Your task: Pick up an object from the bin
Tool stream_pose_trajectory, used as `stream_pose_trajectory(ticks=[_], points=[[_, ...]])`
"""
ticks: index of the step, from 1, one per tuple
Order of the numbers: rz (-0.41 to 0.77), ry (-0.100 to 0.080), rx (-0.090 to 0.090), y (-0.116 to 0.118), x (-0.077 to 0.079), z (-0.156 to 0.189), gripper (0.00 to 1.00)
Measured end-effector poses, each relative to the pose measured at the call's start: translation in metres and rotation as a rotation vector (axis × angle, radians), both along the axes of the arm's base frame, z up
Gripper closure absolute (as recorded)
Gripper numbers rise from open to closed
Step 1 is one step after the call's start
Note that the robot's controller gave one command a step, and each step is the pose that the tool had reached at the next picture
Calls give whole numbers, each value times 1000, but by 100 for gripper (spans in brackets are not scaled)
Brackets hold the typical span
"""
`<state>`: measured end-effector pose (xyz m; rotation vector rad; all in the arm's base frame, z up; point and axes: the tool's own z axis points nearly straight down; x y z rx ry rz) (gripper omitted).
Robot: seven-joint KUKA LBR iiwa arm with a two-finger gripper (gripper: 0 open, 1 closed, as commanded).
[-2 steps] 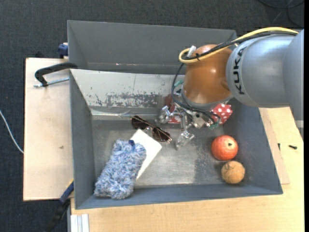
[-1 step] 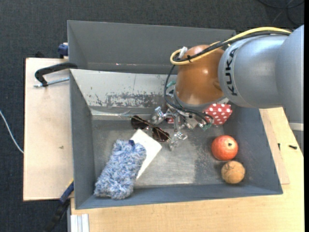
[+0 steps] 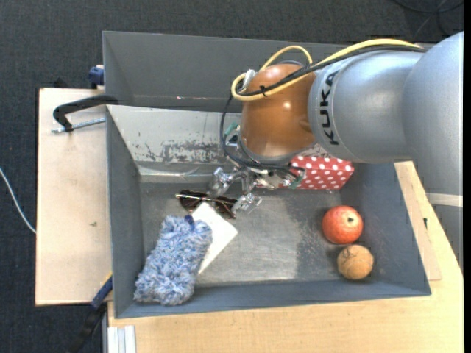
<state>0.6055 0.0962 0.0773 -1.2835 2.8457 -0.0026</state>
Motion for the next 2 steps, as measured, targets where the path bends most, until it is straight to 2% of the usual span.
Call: stream_pose_trajectory(ticks=[2], points=[[7,0,0,0,0,0,100]])
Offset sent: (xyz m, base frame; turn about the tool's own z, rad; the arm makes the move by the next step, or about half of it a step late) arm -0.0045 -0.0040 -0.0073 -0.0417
